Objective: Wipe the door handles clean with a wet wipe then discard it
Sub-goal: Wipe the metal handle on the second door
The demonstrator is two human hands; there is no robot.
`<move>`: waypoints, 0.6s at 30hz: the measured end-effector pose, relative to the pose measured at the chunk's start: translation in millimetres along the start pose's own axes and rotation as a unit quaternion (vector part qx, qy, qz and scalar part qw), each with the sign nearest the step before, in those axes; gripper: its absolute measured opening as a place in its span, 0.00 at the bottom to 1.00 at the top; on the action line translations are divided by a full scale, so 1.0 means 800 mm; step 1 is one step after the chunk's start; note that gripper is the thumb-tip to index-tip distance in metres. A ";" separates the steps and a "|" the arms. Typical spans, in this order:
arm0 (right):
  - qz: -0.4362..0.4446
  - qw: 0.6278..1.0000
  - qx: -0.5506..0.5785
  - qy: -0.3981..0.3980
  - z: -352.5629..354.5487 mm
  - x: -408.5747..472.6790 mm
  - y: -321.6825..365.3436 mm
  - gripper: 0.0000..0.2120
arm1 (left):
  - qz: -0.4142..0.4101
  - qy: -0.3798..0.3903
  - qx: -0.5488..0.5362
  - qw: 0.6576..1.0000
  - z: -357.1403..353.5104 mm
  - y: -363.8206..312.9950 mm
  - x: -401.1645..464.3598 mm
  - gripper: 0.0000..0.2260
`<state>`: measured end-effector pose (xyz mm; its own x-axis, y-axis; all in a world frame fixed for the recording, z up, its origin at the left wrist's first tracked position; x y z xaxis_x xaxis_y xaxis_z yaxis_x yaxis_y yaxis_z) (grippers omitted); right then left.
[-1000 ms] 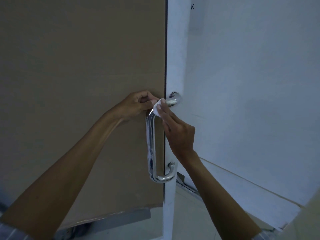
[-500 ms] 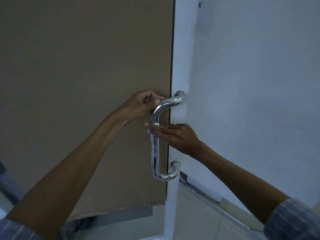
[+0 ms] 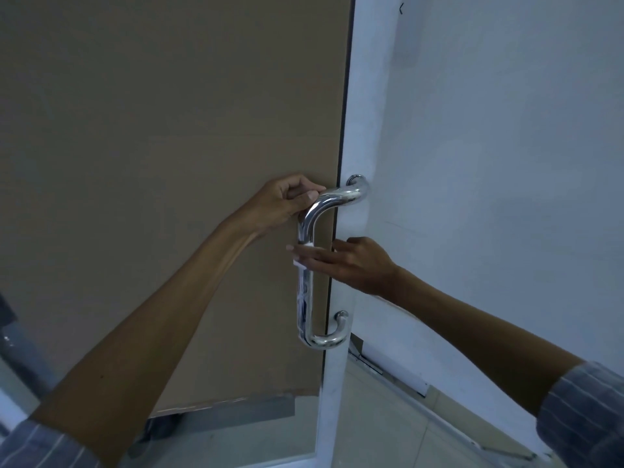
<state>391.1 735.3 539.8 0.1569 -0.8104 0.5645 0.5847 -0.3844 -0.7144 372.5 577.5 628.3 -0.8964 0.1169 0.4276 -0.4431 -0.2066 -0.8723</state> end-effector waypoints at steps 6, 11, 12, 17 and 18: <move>0.042 0.999 0.007 0.034 -0.008 -0.015 0.024 0.23 | 0.006 -0.003 -0.017 1.000 -0.003 0.001 -0.001 0.08; -0.098 0.994 0.044 -0.021 0.005 -0.002 0.019 0.25 | 0.010 -0.010 -0.021 1.000 -0.001 0.002 -0.003 0.07; -0.098 0.993 0.064 -0.012 -0.001 -0.008 0.031 0.23 | 0.010 -0.013 -0.024 1.000 -0.001 0.003 -0.003 0.07; -0.291 0.944 0.116 -0.099 0.013 -0.017 0.051 0.18 | 0.006 -0.009 -0.021 1.000 -0.003 0.003 -0.004 0.06; -0.378 0.906 0.117 -0.153 0.022 -0.016 0.045 0.16 | 0.005 -0.008 -0.022 1.000 -0.003 0.004 -0.003 0.06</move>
<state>424.4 739.3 514.2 -0.1659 -0.1802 0.9695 0.7641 -0.6450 0.0109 373.2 579.0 623.7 -0.9008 0.1003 0.4225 -0.4338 -0.1647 -0.8858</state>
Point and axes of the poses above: each hand's wrist, its own x-axis towards the middle knuckle, its own z-axis out of the back of the hand, y = z × x, the point moved 5 cm from there along x, towards the middle knuckle, and after that the axes turned 11 degrees about -y, right-handed, at the moved point
